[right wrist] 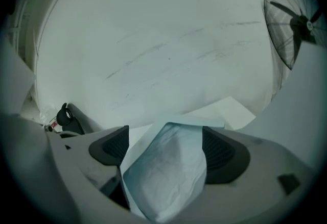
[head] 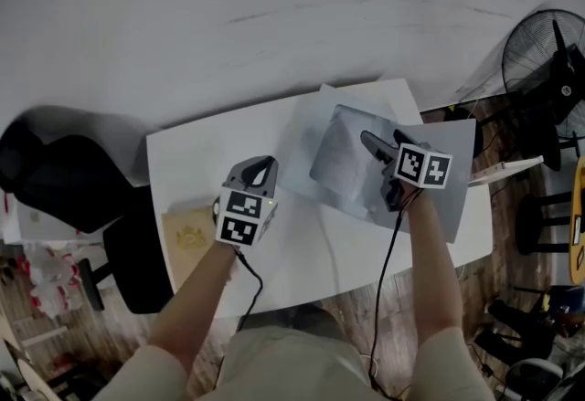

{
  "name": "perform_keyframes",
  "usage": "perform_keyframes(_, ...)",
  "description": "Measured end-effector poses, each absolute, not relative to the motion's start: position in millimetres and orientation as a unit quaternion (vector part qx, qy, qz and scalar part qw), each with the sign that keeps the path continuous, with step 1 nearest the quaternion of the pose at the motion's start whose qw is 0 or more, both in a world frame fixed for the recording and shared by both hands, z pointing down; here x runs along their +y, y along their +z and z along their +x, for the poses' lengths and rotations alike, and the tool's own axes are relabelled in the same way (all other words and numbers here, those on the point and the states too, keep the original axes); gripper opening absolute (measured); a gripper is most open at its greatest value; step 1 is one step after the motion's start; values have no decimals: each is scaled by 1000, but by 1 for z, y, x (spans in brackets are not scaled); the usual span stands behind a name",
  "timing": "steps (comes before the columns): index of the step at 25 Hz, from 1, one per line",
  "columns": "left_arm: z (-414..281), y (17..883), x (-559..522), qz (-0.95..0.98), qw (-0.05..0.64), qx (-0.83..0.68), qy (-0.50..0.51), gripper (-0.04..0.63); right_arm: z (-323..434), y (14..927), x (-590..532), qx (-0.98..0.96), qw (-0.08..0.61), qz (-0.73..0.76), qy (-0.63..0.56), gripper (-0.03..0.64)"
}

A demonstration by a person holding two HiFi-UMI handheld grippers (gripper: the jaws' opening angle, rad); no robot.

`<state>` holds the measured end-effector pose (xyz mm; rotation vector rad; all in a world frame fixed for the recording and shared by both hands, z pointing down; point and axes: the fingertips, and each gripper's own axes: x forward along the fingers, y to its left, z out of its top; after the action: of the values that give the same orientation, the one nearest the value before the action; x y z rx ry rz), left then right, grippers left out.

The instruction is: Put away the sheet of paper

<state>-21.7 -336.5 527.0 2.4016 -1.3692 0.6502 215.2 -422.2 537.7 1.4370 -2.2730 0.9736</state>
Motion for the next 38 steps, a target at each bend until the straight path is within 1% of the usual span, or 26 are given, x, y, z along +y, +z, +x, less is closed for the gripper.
perform_keyframes(5, -20, 482, -335, 846, 125, -480, 196, 28, 200, 469, -394, -823, 146, 487, 253, 451)
perform_keyframes(9, -16, 446, -332, 854, 99, -477, 182, 28, 192, 417, -371, -843, 134, 480, 204, 445)
perform_keyframes(10, -17, 437, -331, 855, 95, -478, 177, 28, 190, 405, -365, -847, 131, 479, 192, 433)
perform_keyframes(12, -18, 422, -327, 857, 85, -479, 168, 28, 186, 381, -352, -853, 121, 478, 169, 377)
perform_keyframes(15, -18, 394, -319, 862, 63, -478, 156, 28, 183, 345, -332, -862, 100, 477, 139, 341)
perform_keyframes(18, -17, 361, -307, 870, 37, -472, 138, 28, 180, 315, -310, -864, 81, 484, 108, 279)
perform_keyframes(24, -18, 314, -282, 882, -4, -457, 114, 28, 180, 263, -270, -859, 40, 508, 54, 198)
perform_keyframes(29, -25, 286, -262, 885, -25, -454, 98, 28, 172, 234, -238, -859, 15, 510, 28, 154)
perform_keyframes(31, -26, 275, -253, 887, -31, -452, 88, 28, 168, 226, -227, -859, 10, 511, 19, 137)
perform_keyframes(35, -25, 263, -238, 893, -34, -443, 70, 28, 164, 217, -205, -859, -6, 511, 20, 79)
perform_keyframes(38, -25, 262, -228, 896, -36, -436, 68, 28, 160, 223, -190, -857, -1, 515, 20, 51)
